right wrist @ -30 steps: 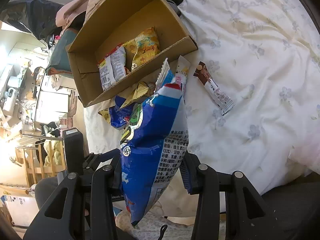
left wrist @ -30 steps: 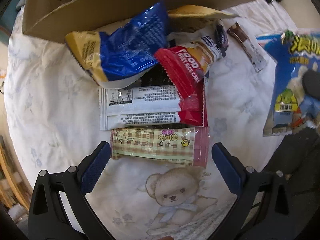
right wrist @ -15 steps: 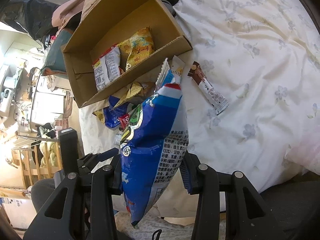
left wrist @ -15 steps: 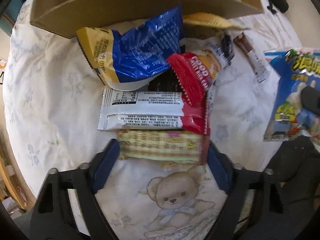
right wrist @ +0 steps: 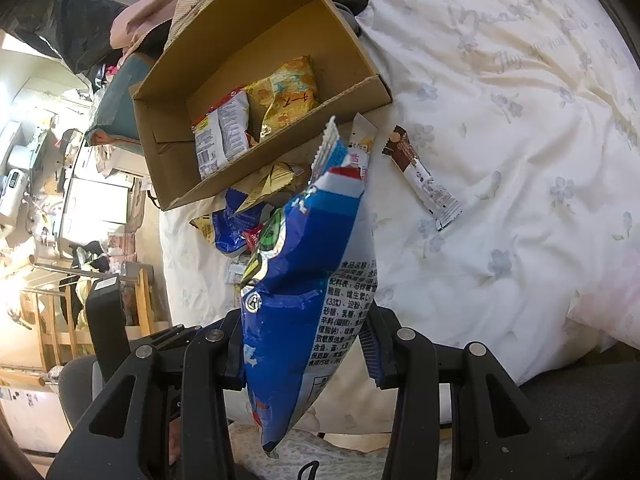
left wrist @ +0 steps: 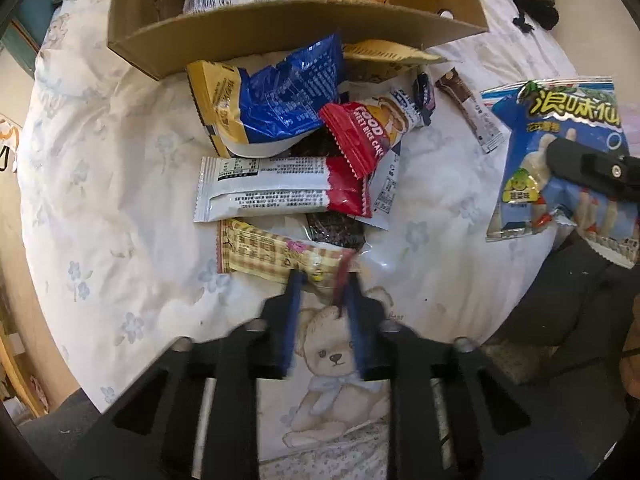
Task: Organize snacks
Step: 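Grasp the blue chip bag with the right gripper while the left gripper grasps a pink candy stick, then carry the blue bag and pink stick into the box and release both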
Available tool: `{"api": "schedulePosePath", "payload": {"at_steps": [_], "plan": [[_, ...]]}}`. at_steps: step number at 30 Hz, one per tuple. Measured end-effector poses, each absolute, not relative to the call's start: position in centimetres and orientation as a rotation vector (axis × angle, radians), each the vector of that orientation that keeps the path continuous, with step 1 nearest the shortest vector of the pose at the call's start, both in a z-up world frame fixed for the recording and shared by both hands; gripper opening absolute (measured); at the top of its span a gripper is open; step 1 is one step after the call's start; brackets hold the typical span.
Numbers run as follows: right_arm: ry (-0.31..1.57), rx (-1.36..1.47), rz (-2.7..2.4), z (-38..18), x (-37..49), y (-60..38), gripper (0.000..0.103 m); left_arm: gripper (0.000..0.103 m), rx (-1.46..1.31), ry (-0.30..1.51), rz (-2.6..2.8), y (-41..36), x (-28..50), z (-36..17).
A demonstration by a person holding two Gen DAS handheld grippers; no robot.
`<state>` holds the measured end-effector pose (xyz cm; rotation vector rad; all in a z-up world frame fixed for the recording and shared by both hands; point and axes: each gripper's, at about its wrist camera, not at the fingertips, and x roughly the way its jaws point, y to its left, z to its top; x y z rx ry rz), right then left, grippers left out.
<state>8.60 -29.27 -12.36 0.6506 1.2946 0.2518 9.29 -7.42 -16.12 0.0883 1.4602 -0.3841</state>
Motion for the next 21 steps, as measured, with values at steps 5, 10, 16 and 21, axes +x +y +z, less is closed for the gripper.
{"api": "schedulePosePath", "payload": {"at_steps": [5, 10, 16, 21], "plan": [[1.282, 0.667, 0.248, -12.2, 8.5, -29.7, 0.045, 0.012, 0.062, 1.404, -0.325, -6.0, 8.9, -14.2], [1.278, 0.67, 0.263, -12.1, 8.6, -29.4, 0.045, 0.012, 0.03, 1.354, -0.245, -3.3, 9.8, -13.3], [1.297, 0.659, 0.271, -12.5, 9.0, -28.9, 0.045, 0.013, 0.05, 1.351, -0.225, -4.4, 11.5, -16.0], [1.305, 0.645, 0.27, -12.7, 9.2, -28.7, 0.045, 0.012, 0.095, 1.33, -0.188, -4.8, 12.9, -17.0]]}}
